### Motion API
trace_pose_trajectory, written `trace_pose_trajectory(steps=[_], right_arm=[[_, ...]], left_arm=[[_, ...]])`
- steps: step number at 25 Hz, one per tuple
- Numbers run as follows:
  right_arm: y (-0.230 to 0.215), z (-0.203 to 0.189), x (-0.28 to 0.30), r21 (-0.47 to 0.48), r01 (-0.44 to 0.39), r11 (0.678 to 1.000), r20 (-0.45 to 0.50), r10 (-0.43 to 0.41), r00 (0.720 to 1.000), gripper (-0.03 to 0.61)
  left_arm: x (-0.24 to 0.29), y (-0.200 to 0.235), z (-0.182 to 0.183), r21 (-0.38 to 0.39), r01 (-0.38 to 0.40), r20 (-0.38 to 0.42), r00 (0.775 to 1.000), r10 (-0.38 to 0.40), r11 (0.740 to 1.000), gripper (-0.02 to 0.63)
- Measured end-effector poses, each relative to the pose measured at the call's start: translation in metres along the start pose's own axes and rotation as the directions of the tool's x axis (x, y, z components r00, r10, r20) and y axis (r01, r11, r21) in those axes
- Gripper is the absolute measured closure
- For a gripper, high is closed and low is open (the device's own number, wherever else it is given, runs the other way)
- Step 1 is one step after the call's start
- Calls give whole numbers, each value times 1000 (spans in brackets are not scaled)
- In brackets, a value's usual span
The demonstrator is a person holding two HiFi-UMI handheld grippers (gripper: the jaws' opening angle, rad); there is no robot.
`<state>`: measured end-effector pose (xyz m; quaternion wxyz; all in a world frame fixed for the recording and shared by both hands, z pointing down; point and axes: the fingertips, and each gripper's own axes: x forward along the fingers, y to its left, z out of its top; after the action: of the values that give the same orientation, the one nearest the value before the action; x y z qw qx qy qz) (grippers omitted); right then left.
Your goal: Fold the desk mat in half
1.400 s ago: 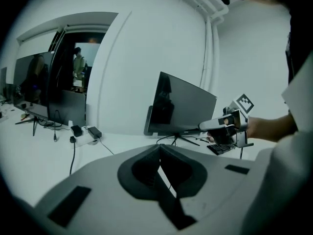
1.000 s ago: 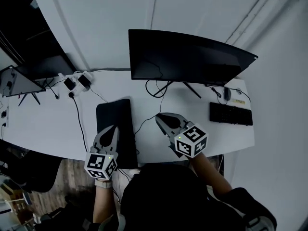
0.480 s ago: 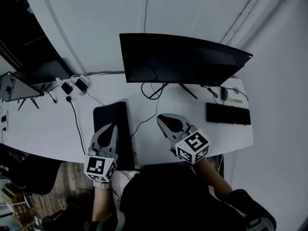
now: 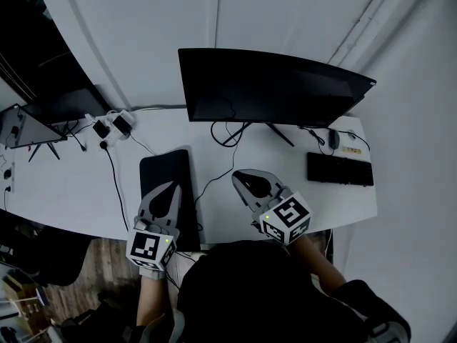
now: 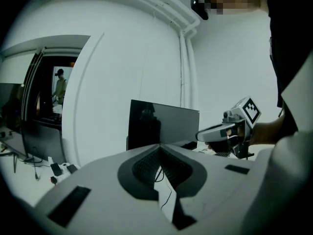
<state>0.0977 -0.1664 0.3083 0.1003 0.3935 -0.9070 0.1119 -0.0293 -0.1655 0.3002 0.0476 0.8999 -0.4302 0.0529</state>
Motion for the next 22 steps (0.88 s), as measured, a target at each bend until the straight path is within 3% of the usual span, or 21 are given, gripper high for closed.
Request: trace_pose_trajectory(steps=[12,22], right_arm=[[5,-9,2,-9,7,1000,-22,-7,1000,557],[10,-10,3,0,-14,1000,-17,14,1000,557]], left_arm=[[-12,9,-7,13,-55,12,998,55,998,606],[-28,13,-14,-35,-103,-3,995,103,994,606]])
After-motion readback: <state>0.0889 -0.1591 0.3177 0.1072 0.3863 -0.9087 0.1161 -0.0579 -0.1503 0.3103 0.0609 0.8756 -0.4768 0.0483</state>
